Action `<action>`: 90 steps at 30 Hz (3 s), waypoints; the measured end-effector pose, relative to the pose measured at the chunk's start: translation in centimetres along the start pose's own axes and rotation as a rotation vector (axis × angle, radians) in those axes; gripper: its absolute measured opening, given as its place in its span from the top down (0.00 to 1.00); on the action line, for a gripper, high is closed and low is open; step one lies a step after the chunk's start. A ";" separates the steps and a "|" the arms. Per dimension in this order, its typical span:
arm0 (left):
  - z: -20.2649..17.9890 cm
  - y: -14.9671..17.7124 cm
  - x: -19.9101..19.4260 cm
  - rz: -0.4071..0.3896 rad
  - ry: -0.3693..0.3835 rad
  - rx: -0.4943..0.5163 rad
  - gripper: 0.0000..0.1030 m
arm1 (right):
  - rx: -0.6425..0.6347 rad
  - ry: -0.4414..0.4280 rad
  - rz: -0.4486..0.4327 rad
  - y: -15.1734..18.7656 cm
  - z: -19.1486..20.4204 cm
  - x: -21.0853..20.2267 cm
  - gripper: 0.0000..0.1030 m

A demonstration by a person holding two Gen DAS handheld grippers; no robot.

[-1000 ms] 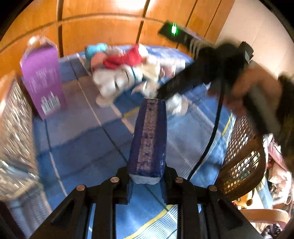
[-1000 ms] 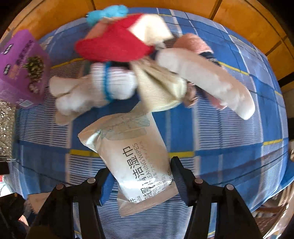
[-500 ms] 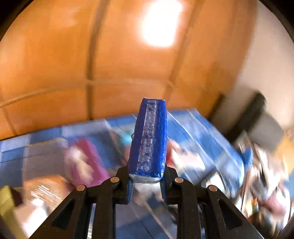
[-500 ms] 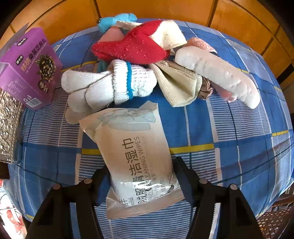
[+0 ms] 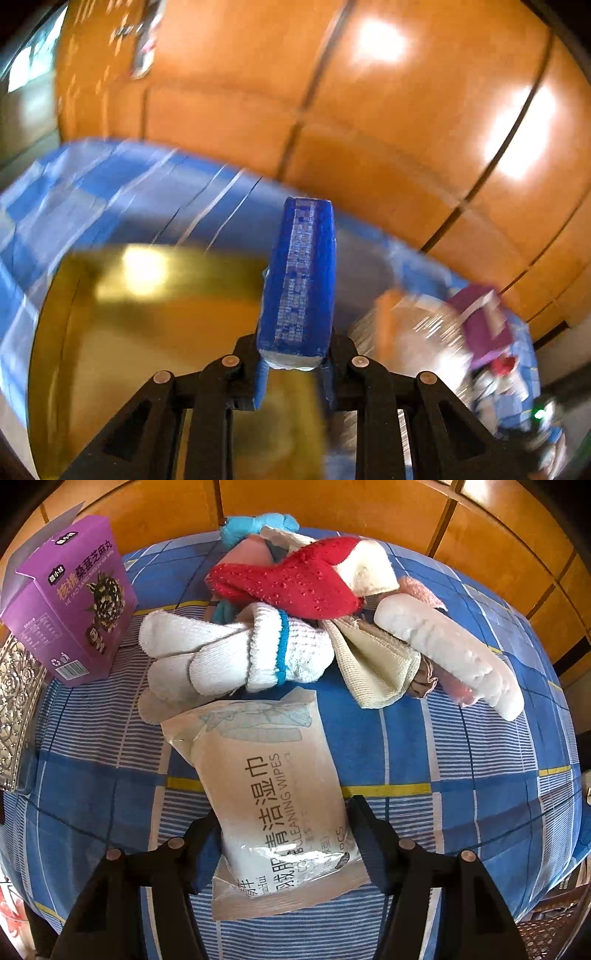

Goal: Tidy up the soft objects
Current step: 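Carry the Tempo pack into the gold tray with the left gripper while the right gripper grasps the wipes packet, then carry the white wipes packet into the gold tray and release with the right gripper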

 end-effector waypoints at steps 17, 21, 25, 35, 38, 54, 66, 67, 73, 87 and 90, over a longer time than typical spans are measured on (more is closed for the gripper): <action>1.1 11.8 1.1 0.090 0.069 -0.020 0.46 | 0.015 -0.017 -0.008 3.1 2.1 -0.8 0.45; 1.2 13.3 -0.7 0.049 0.041 -0.006 0.34 | 0.031 -0.097 0.012 4.4 2.4 -1.5 0.48; 1.0 13.8 -1.9 0.013 -0.027 0.019 0.27 | 0.047 -0.136 -0.018 5.0 2.5 -3.1 0.48; -0.5 14.1 -3.0 -0.043 -0.106 0.101 0.27 | 0.146 -0.137 -0.175 -0.1 0.2 -10.4 0.48; -0.7 14.1 -3.2 -0.042 -0.100 0.111 0.27 | 0.177 -0.153 -0.210 -3.6 0.3 -12.6 0.48; 2.6 14.2 -5.0 -0.085 -0.159 0.048 0.27 | -0.411 -0.384 -0.381 -6.9 26.8 -20.1 0.48; 5.3 14.2 -5.2 -0.104 -0.174 -0.037 0.27 | -0.673 -0.281 -0.174 -1.2 43.1 -10.6 0.47; 5.4 14.2 -5.1 -0.103 -0.174 -0.040 0.26 | -0.666 -0.264 -0.175 -1.6 43.1 -9.8 0.47; 6.1 14.1 -4.8 -0.101 -0.184 -0.065 0.20 | -0.615 -0.280 -0.192 -2.9 43.8 -8.8 0.37; 4.9 14.3 -5.4 -0.120 -0.206 -0.032 0.19 | -0.619 -0.280 -0.368 2.3 38.4 -12.5 0.37; 4.4 14.4 -5.7 -0.127 -0.208 -0.020 0.19 | -0.604 -0.261 -0.411 3.5 36.7 -12.8 0.37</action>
Point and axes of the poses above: each gripper's, at about its wrist camera, not at the fingertips, and x roughly the way its jaws point, z to its left, y to its underside, the point moved 3 cm from there along x, roughly the way its jaws point, and after that the axes turned 15 degrees about z, right-handed, at the moved point
